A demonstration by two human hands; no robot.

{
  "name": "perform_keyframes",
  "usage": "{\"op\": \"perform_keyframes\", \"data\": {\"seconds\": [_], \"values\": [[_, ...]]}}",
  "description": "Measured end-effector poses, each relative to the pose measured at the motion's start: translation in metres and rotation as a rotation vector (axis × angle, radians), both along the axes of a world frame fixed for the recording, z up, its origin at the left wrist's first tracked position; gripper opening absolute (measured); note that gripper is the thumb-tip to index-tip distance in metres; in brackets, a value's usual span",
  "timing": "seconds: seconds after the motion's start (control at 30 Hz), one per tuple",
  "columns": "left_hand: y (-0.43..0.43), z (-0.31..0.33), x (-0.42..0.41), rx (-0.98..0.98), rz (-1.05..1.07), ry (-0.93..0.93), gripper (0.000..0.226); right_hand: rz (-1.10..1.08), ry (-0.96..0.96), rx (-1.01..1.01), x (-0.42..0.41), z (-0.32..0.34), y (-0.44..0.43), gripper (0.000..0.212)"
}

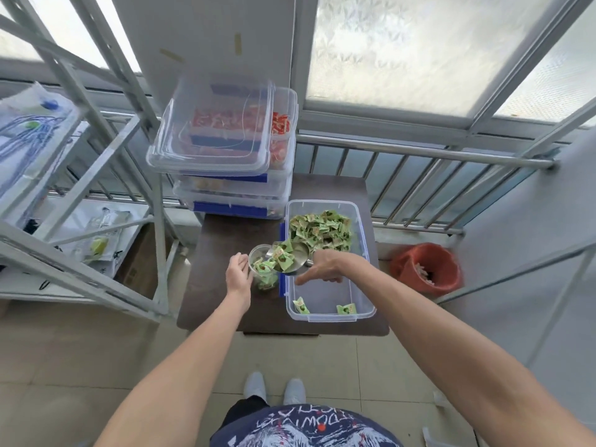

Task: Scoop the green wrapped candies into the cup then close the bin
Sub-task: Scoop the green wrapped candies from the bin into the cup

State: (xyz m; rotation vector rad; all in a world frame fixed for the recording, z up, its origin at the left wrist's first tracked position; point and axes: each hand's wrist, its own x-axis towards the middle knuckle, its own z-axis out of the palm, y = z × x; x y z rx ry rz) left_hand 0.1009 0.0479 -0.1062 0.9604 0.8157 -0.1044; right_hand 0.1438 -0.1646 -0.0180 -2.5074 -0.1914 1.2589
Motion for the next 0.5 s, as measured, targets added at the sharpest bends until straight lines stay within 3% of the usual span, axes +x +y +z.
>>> {"op": "perform_keyframes", "data": {"seconds": [0.37, 0.5], "values": [[0.010, 0.011, 0.001, -0.060, -0.045, 0.018, 0.054, 0.191, 0.208, -0.375, 0.022, 0.054, 0.057, 0.053], [0.012, 0.015, 0.002, -0.063, -0.049, 0.024, 0.053, 0.222, 0.195, -0.500, 0.030, 0.074, 0.073, 0.053]]}}
